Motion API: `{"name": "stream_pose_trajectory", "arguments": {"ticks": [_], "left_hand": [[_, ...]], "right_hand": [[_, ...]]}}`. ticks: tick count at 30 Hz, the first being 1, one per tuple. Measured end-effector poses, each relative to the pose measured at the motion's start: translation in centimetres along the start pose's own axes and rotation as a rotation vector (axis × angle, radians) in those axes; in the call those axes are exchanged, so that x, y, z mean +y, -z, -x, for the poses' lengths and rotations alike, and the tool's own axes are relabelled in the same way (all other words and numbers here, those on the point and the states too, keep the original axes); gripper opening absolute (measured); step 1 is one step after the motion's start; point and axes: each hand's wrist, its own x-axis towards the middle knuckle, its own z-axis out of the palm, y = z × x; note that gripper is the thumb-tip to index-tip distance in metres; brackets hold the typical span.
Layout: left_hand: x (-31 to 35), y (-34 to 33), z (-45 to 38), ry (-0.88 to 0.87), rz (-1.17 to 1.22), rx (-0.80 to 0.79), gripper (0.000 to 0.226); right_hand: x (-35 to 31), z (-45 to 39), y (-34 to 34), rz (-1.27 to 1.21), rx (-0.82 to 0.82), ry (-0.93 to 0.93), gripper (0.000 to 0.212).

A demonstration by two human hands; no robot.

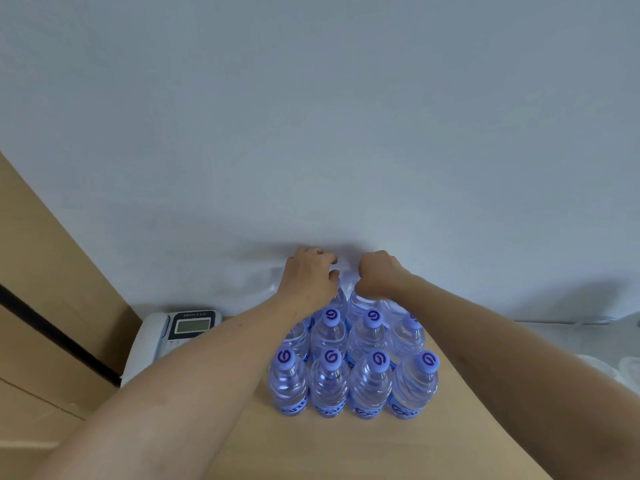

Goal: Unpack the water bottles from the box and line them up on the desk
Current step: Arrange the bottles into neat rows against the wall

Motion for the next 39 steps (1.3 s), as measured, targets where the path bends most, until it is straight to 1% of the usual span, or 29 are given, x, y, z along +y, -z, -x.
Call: {"name": "stream_pose_trajectory", "arguments": {"ticks": [2, 5, 8, 13, 14, 16, 17, 18, 20, 21, 25, 26, 27, 29, 30, 33, 36, 39], "left_hand": [[-0.5, 0.2, 0.1, -0.021, 0.019, -0.004, 0.03], [-1.5, 0.4, 0.1, -0.034, 0.035, -0.022, 0.03], [-2.4, 0.6, -0.1, -0.036, 0.028, -0.044, 0.028], [-2.6, 0.3, -0.4, -0.063, 0.025, -0.067, 0.029], [-2.5, 0.2, -0.4, -0.068, 0.025, -0.065, 0.03], [-2.4, 0.2, -0.4, -0.07, 0.02, -0.066, 0.03], [-2.3, 0.2, -0.4, -0.069, 0.018, -0.066, 0.03], [-2.3, 0.2, -0.4, -0.069, 0.015, -0.066, 0.03], [-2.2, 0.3, -0.4, -0.067, 0.01, -0.065, 0.029], [-2.2, 0.3, -0.4, -0.066, 0.01, -0.063, 0.029], [-2.2, 0.3, -0.3, -0.059, 0.009, -0.066, 0.03], [-2.2, 0.3, -0.3, -0.056, 0.007, -0.065, 0.03], [-2.2, 0.2, -0.3, -0.053, 0.005, -0.065, 0.03], [-2.1, 0.2, -0.4, -0.05, 0.0, -0.065, 0.032], [-2.0, 0.2, -0.4, -0.05, -0.002, -0.066, 0.032], [-1.9, 0.2, -0.4, -0.05, -0.005, -0.063, 0.034], [-1.9, 0.2, -0.4, -0.044, -0.003, -0.062, 0.034], [-2.1, 0.1, -0.2, -0.036, -0.003, -0.068, 0.033]], "right_hand": [[-0.4, -0.1, -0.3, 0.049, 0.042, -0.042, 0.021], [-0.8, -0.2, -0.8, 0.074, 0.086, -0.076, 0.026], [-1.0, -0.2, -0.8, 0.073, 0.075, -0.081, 0.033], [-0.9, 0.4, -0.6, 0.078, 0.042, -0.053, 0.031], [-0.8, 0.4, -0.7, 0.063, 0.038, -0.044, 0.028], [-0.7, 0.3, -0.8, 0.048, 0.033, -0.042, 0.012], [-0.6, 0.3, -0.8, 0.042, 0.042, -0.046, 0.008], [-0.5, 0.3, -0.9, 0.03, 0.053, -0.057, 0.013], [-0.3, 0.2, -1.0, 0.005, 0.084, -0.097, 0.033], [-0.3, 0.1, -1.1, 0.004, 0.1, -0.109, 0.038], [-0.7, 0.1, -1.2, 0.036, 0.081, -0.083, 0.038], [-0.8, 0.1, -1.1, 0.045, 0.064, -0.067, 0.037], [-0.9, 0.2, -0.9, 0.051, 0.051, -0.05, 0.03], [-0.7, 0.1, -0.6, 0.055, 0.03, -0.042, 0.005], [-0.6, 0.1, -0.6, 0.045, 0.019, -0.042, 0.012], [-0.5, 0.1, -0.7, 0.05, 0.033, -0.029, 0.013], [-0.5, 0.1, -0.9, 0.064, 0.05, -0.06, 0.034], [-0.8, 0.1, -1.2, 0.073, 0.048, -0.034, 0.037]]}}
